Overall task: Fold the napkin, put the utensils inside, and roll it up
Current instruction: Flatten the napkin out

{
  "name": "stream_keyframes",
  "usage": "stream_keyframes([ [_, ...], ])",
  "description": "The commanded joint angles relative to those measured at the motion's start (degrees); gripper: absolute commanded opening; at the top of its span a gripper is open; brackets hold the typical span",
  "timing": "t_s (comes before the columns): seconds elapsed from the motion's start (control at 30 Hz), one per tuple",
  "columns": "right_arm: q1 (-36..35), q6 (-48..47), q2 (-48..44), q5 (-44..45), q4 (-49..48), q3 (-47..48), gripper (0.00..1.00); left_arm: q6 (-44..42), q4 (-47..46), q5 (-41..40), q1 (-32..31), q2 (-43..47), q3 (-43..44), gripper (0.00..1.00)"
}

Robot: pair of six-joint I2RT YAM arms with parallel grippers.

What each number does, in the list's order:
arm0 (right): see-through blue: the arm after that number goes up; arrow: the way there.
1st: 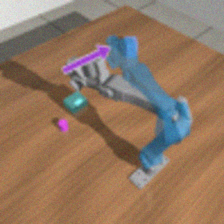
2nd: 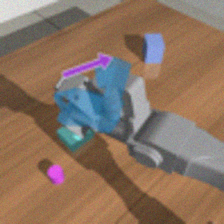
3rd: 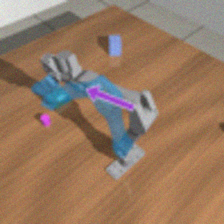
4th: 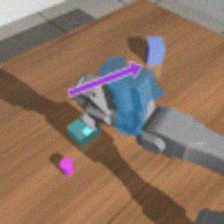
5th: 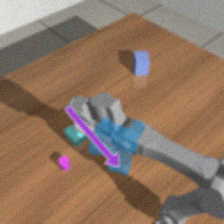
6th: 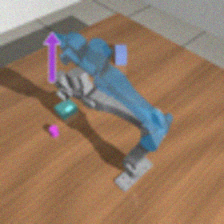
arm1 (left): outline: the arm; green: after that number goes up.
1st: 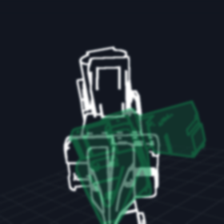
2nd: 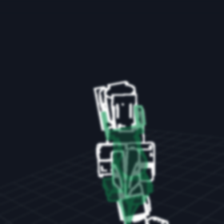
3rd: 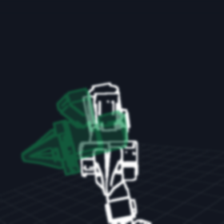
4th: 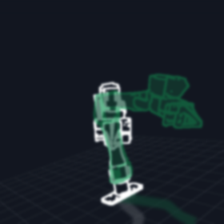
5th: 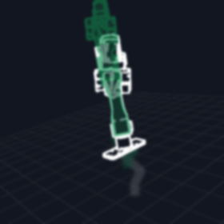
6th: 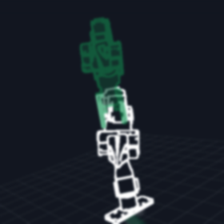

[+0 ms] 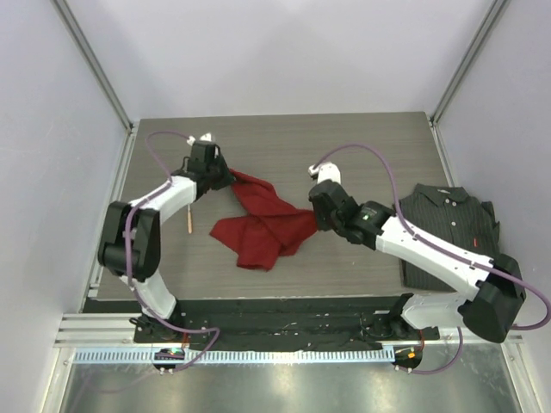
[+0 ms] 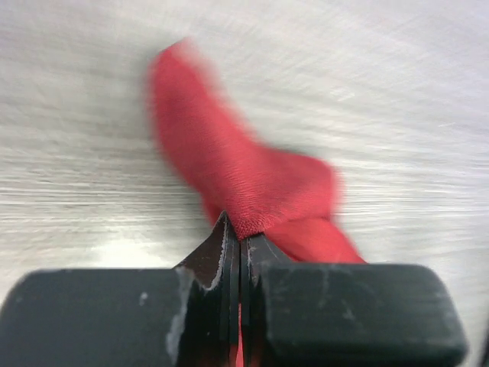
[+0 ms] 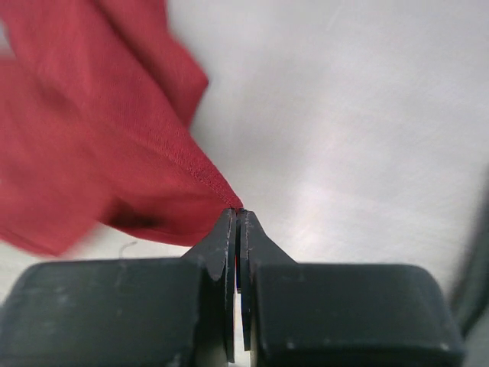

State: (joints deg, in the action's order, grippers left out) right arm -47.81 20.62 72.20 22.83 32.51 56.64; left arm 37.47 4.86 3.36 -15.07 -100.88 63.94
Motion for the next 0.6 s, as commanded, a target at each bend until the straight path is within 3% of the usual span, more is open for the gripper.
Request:
stream_keyframes([
  [0.0,0.5,-7.3,-3.5,14.2,2.9,12.3,0.01,-4.1,7.8,-2.4,0.1,12.4,8.4,0.0],
  [0.23,0.6,-14.1,-6.2,23.1,8.8,28.1,0.01,-9.1,26.7,-1.5,0.1,22.7,22.4,0.0],
  [0.4,0.5,-16.5,-10.7,22.0,12.5,36.9,0.01,-9.6,31.6,-1.5,0.1,34.5,24.4,0.0],
  [0.57,0.6,-16.6,-13.7,20.9,15.2,42.9,0.01,-9.9,38.8,1.0,0.1,40.4,29.9,0.0],
])
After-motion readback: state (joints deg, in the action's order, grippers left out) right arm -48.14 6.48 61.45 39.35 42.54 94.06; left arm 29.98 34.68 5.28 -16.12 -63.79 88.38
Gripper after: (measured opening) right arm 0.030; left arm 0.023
